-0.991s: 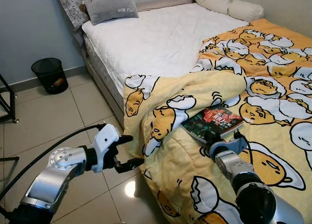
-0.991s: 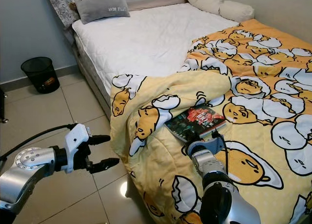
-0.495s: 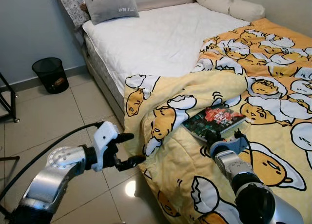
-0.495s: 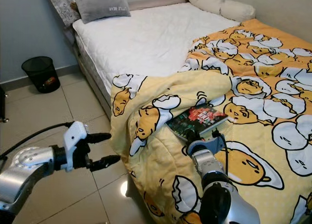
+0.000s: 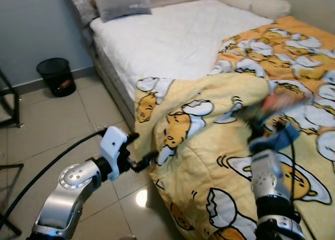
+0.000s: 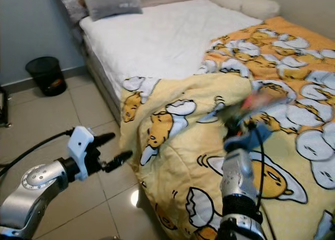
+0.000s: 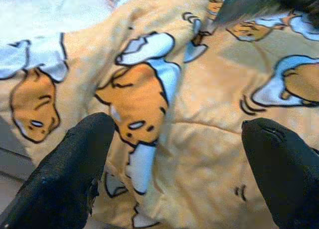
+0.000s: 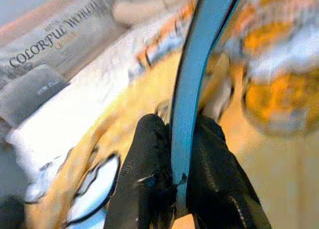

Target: Clean up the room

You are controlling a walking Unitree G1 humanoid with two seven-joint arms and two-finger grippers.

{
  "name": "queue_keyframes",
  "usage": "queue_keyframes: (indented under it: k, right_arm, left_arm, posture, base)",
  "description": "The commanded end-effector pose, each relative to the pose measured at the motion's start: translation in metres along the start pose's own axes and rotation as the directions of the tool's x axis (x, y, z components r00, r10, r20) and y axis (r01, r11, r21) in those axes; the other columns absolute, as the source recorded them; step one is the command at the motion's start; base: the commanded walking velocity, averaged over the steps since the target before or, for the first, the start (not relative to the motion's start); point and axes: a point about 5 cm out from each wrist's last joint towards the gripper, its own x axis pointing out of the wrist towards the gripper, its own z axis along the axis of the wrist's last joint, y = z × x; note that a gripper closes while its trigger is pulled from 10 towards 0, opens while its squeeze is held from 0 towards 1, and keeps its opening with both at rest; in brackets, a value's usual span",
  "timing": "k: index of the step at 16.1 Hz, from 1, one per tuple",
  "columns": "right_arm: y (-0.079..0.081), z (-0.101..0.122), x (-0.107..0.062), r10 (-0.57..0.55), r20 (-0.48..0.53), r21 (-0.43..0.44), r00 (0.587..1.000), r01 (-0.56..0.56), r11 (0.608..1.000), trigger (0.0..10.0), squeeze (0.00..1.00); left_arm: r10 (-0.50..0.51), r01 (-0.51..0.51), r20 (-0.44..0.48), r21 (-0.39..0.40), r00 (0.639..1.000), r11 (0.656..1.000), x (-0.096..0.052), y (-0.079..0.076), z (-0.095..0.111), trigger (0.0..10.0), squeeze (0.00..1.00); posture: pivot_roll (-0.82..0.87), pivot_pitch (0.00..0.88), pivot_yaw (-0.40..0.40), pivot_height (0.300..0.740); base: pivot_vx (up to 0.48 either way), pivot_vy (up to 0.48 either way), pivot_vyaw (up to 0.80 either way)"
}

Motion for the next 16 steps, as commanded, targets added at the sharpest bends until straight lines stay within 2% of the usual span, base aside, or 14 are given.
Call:
queue_keyframes:
  k: [1,2,3,4,5,6,7,11,14,16]
  right_arm:
    - [0.017,0.001,-0.004,0.049,0.026,-0.13,0.998,-0.046,0.99,0.0,0.0]
    - [0.024,0.0,-0.012,0.024,0.044,-0.254,0.999,-0.012,0.967,7.6,0.0]
    - [0.03,-0.002,-0.015,0.038,0.061,-0.265,0.997,-0.021,0.964,10.0,0.0]
    - [0.034,-0.004,-0.015,0.057,0.049,-0.279,0.997,-0.042,0.959,10.0,0.0]
    - [0.043,-0.007,-0.015,0.095,0.016,-0.34,0.995,-0.084,0.936,10.0,0.0]
    - [0.046,-0.008,-0.015,0.099,-0.006,-0.396,0.995,-0.093,0.914,10.0,0.0]
    - [0.047,-0.008,-0.015,0.11,-0.012,-0.41,0.994,-0.105,0.906,10.0,0.0]
    - [0.048,-0.004,-0.017,0.104,0.0,-0.415,0.995,-0.095,0.905,10.0,0.0]
    - [0.051,-0.007,-0.018,0.104,-0.015,-0.375,0.994,-0.102,0.921,10.0,0.0]
    - [0.061,-0.013,-0.017,0.138,-0.061,-0.328,0.988,-0.151,0.933,10.0,0.0]
  left_arm:
    - [0.062,-0.062,0.013,0.034,0.998,0.997,0.004,0.005,0.005,10.0,0.39]
    - [0.11,-0.112,0.049,0.049,0.993,0.992,0.012,0.006,0.01,10.0,0.39]
    - [0.152,-0.154,0.053,0.029,0.987,0.988,0.017,0.007,0.013,10.0,0.38]
    - [0.165,-0.168,0.063,0.043,0.984,0.985,0.019,0.008,0.014,10.0,0.38]
    - [0.197,-0.203,0.076,0.076,0.977,0.976,0.021,0.011,0.017,10.0,0.38]
    - [0.219,-0.225,0.081,0.077,0.972,0.971,0.022,0.013,0.017,10.0,0.38]
    - [0.24,-0.246,0.069,0.082,0.968,0.966,0.022,0.016,0.016,10.0,0.38]
    - [0.281,-0.285,0.078,0.061,0.957,0.956,0.022,0.02,0.014,10.0,0.38]
    - [0.29,-0.295,0.08,0.06,0.954,0.954,0.023,0.021,0.016,10.0,0.38]
    - [0.331,-0.334,0.084,0.034,0.94,0.942,0.023,0.03,0.017,10.0,0.36]
  posture:
    - [0.01,0.0,-0.007,0.74]
    - [0.01,0.0,0.0,0.74]
    - [0.0,0.0,-0.002,0.74]
    - [0.01,0.0,-0.007,0.74]
    - [0.01,0.0,-0.008,0.74]
    - [0.01,0.0,-0.007,0.74]
    - [0.01,0.0,-0.006,0.74]
    - [0.01,0.0,-0.005,0.74]
    - [0.02,0.0,-0.002,0.74]
    - [0.01,0.0,0.001,0.74]
  base:
    - [0.0,0.0,0.0]
    - [0.0,0.0,0.0]
    - [0.0,0.0,0.0]
    - [0.0,0.0,0.0]
    - [0.0,0.0,0.0]
    - [0.0,0.0,0.0]
    - [0.0,0.0,-0.8]
    - [0.0,0.0,-0.8]
    - [0.0,0.0,-0.8]
    - [0.0,0.0,-0.8]
